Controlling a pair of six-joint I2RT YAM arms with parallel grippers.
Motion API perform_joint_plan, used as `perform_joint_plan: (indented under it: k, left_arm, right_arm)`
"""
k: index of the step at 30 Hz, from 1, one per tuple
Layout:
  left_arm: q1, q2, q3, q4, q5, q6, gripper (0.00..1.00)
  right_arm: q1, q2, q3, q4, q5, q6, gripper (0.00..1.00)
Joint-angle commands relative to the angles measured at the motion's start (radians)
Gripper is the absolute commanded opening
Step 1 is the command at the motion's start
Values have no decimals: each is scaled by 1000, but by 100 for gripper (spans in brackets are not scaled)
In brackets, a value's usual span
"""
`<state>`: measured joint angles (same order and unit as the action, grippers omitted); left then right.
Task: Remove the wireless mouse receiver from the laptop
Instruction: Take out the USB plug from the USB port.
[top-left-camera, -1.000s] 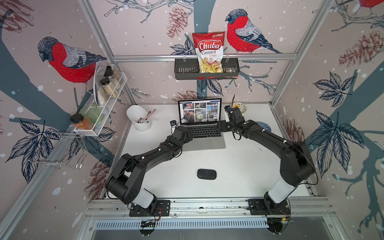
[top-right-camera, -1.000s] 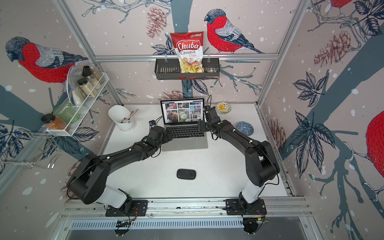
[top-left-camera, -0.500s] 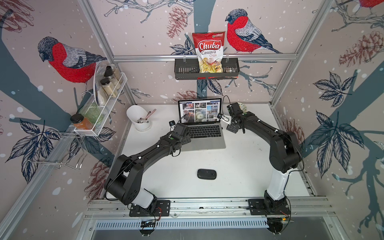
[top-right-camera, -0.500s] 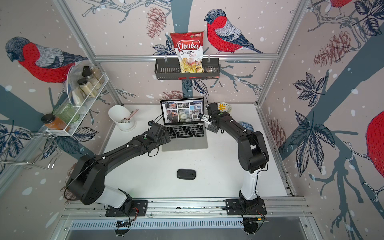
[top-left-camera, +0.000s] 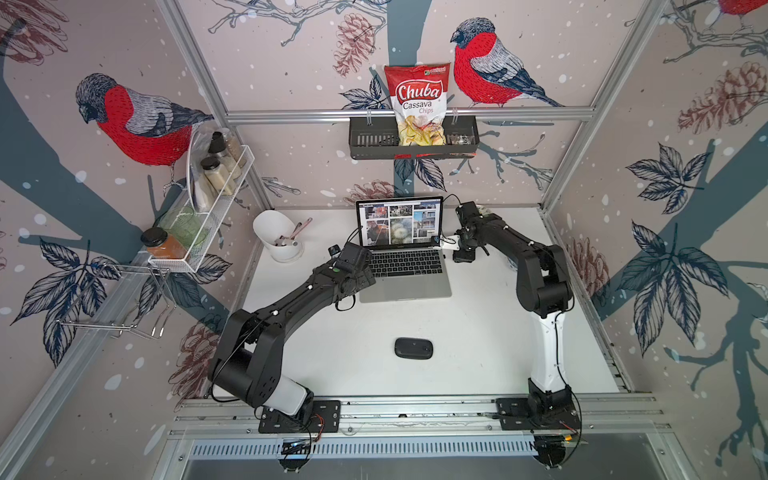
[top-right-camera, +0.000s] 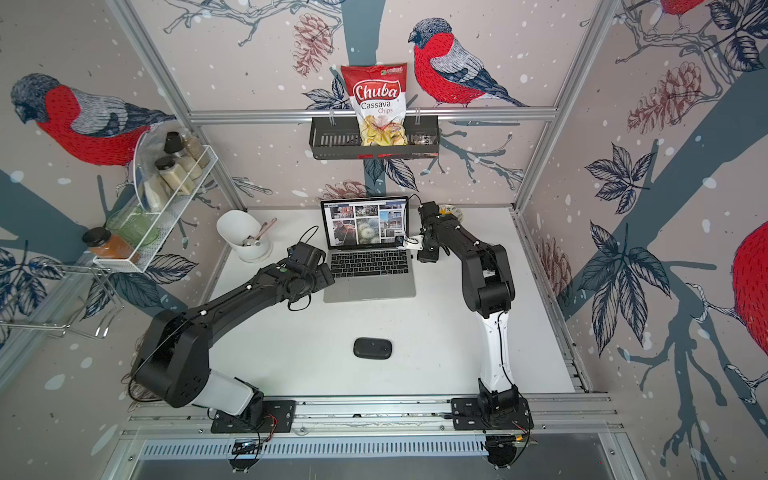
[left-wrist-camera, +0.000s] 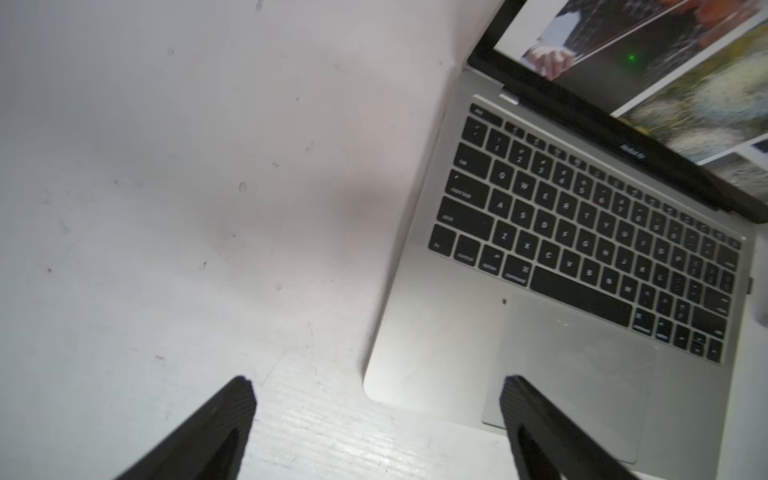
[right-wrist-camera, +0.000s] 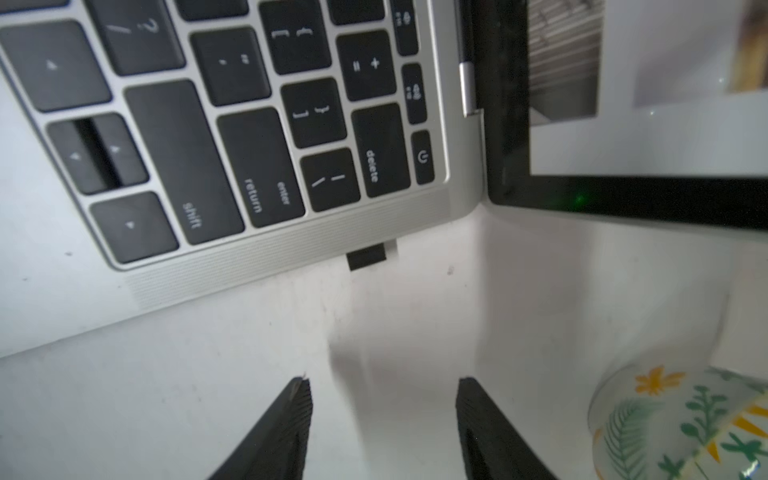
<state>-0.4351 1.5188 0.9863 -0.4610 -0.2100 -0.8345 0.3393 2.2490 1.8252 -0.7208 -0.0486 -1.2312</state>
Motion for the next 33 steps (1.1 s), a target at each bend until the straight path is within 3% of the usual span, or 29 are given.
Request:
perform_joint_plan:
  k: [1,11,33]
  left_arm:
    - [16,18,6,-37,11,-19,96]
    - [30,107,58,-72,34,-53,96]
    - [30,163,56,-75,70,-87,96]
  right_arm:
    - [-4,40,53,-54,-59,-45,58]
    - [13,102,81,-74,-107,-100,50]
    - [47,147,26,-87,-104,-142,37]
